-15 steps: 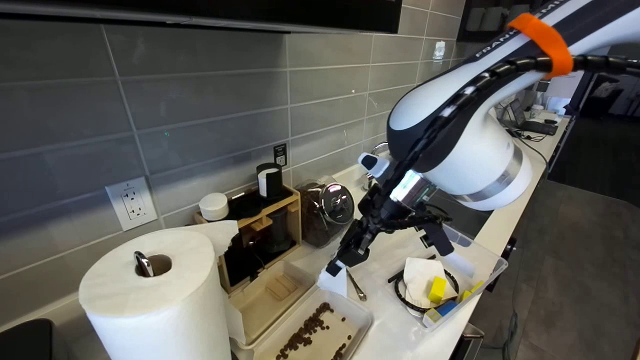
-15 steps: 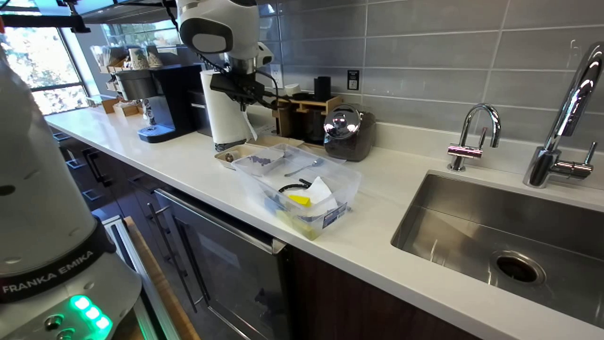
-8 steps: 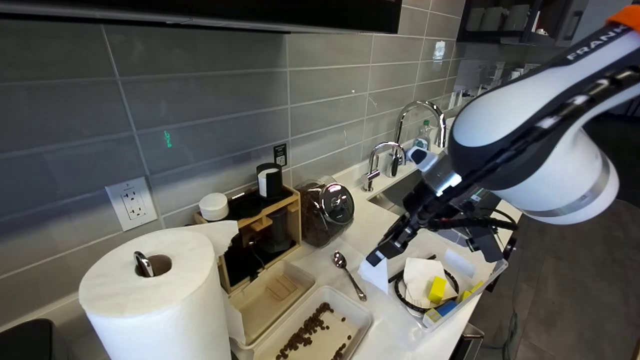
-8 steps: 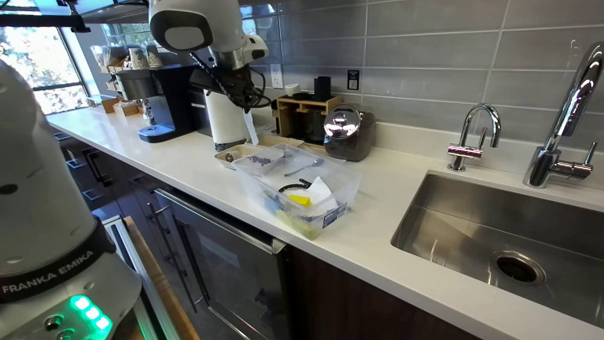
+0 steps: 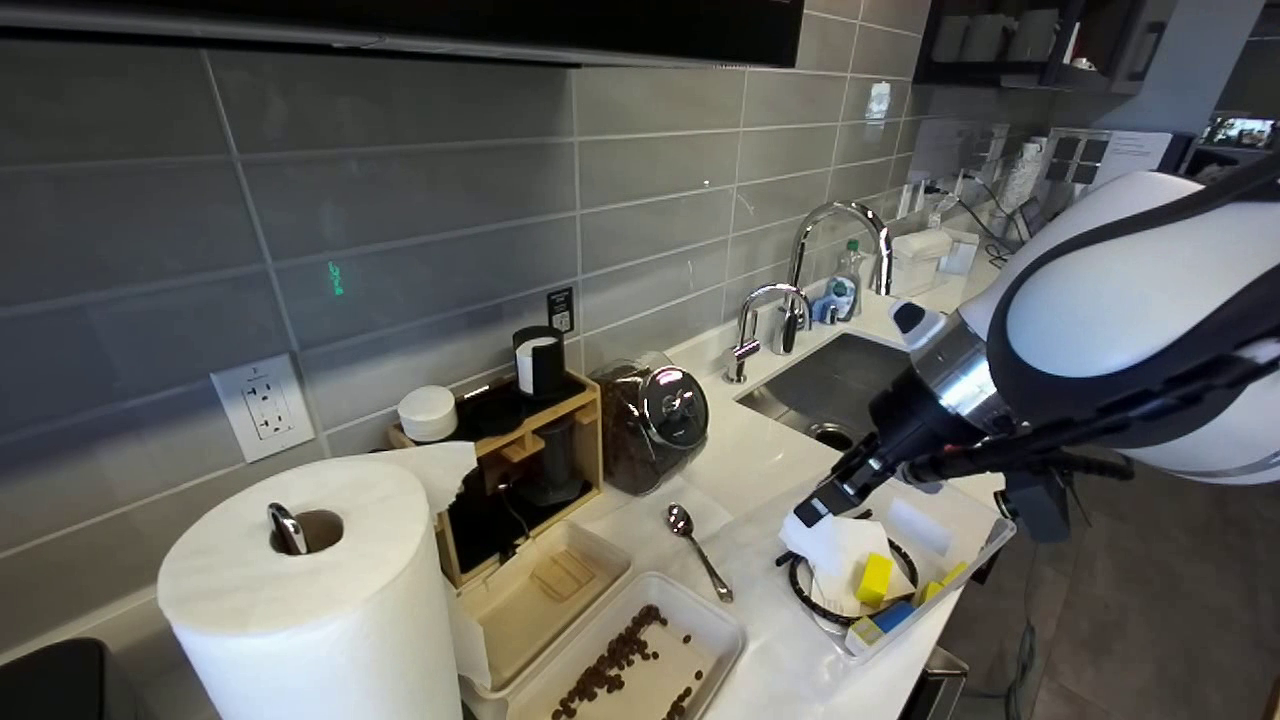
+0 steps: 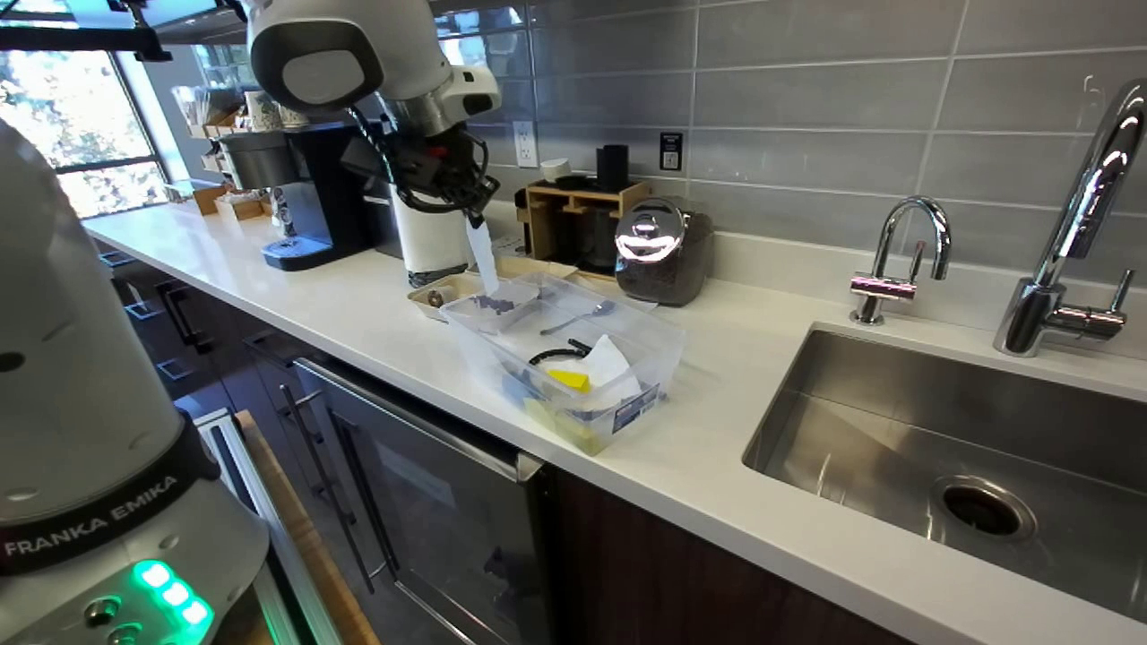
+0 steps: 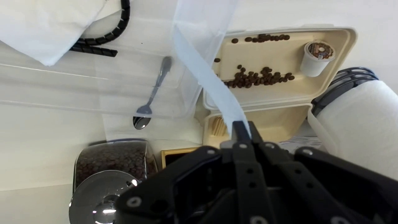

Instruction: Rip off a piece of the paper towel from the roll

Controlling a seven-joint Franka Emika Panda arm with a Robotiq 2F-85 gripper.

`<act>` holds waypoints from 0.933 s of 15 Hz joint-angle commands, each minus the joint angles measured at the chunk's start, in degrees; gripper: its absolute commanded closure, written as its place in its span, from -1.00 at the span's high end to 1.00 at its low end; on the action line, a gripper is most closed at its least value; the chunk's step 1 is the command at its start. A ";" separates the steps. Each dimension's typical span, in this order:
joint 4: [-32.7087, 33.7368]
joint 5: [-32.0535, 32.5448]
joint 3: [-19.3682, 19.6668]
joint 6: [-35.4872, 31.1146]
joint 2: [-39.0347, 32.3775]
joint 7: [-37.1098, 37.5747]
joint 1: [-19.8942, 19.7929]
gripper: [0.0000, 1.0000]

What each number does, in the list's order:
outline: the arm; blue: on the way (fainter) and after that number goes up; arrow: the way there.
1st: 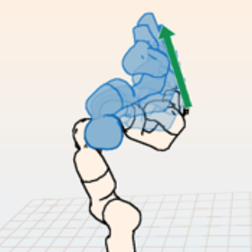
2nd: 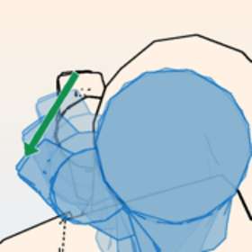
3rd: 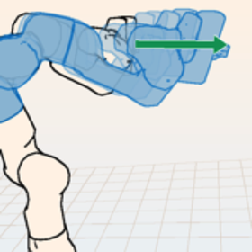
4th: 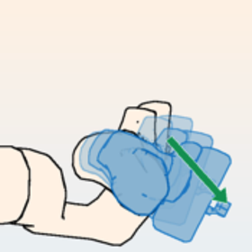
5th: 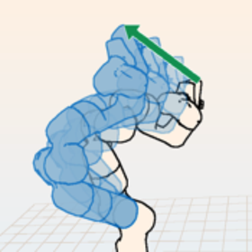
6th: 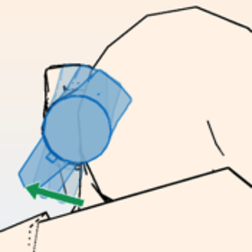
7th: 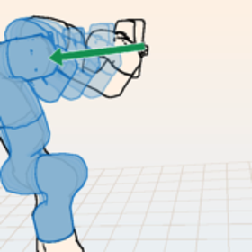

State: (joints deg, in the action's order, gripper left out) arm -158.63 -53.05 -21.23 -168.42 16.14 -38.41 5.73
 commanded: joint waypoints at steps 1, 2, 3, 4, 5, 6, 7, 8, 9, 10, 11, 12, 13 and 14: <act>0.00 0.02 -0.01 0.00 0.01 0.05 -0.01 -1.00; 0.60 1.79 -0.92 -1.73 -2.08 0.82 -0.99 -1.00; 1.00 3.25 -1.37 -3.18 -3.59 0.87 -1.76 -1.00; 1.42 4.46 -1.50 -4.03 -4.79 1.03 -2.45 -1.00; 1.87 5.09 -1.36 -5.20 -5.94 0.46 -2.83 -1.00; 2.23 6.19 -1.46 -6.84 -7.23 0.31 -3.44 -1.00; 2.97 7.12 -1.48 -9.34 -8.86 0.10 -3.97 -1.00; 3.43 9.06 -1.88 -12.29 -10.46 0.32 -4.91 -1.00; 3.60 11.87 -2.67 -16.10 -12.14 0.97 -6.33 -1.00; 3.87 14.22 -3.29 -19.40 -13.51 1.02 -7.56 -1.00; 3.44 21.61 1.94 -22.94 -14.73 5.14 -3.88 -1.00; 3.63 25.36 3.15 -25.21 -15.94 5.80 -3.96 -1.00; 4.87 20.55 -1.19 -27.30 -17.81 -0.30 -8.14 -1.00; 5.60 20.08 -0.30 -29.68 -19.77 -1.69 -7.47 -1.00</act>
State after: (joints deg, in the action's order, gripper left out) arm -155.66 -32.67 -20.53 -192.24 2.20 -35.66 0.18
